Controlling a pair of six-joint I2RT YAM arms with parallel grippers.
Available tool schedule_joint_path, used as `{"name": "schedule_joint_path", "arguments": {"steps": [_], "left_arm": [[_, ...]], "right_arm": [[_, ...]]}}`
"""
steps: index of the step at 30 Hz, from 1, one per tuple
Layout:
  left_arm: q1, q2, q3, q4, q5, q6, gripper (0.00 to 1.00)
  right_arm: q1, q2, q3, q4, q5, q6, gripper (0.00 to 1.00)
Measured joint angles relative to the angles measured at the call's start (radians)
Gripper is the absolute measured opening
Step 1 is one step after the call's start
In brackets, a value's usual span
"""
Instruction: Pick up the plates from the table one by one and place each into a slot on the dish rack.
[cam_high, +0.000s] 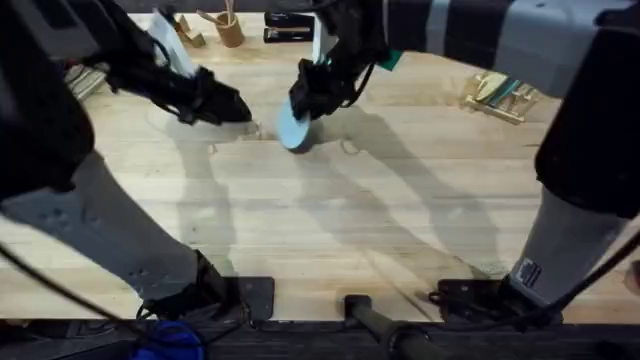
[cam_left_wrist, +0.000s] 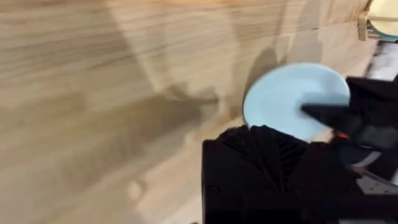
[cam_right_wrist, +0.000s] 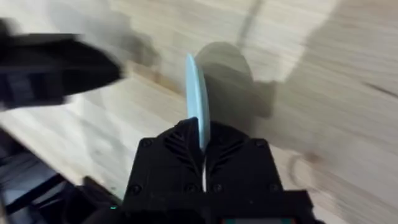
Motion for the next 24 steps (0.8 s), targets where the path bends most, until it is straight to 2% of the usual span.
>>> {"name": "schedule_joint_path", "arguments": {"steps": [5,15,24], "left_arm": [[0.000,-0.149,0.046,-0.062,-0.077,0.004,0.041],[0.000,-0.381,0.047,-0.182,-0.268,0.005,0.041],[0.000,-0.565,0.047,-0.234,-0.416,0.004,0.042]], "right_arm": [[-0.019,-0.036,0.039,-0.108,0.125,-0.065,0.031],[-0.021,-0.179,0.074,-0.283,0.405,-0.138,0.031],[-0.029,-0.292,0.074,-0.376,0.478,-0.149,0.031]]}}
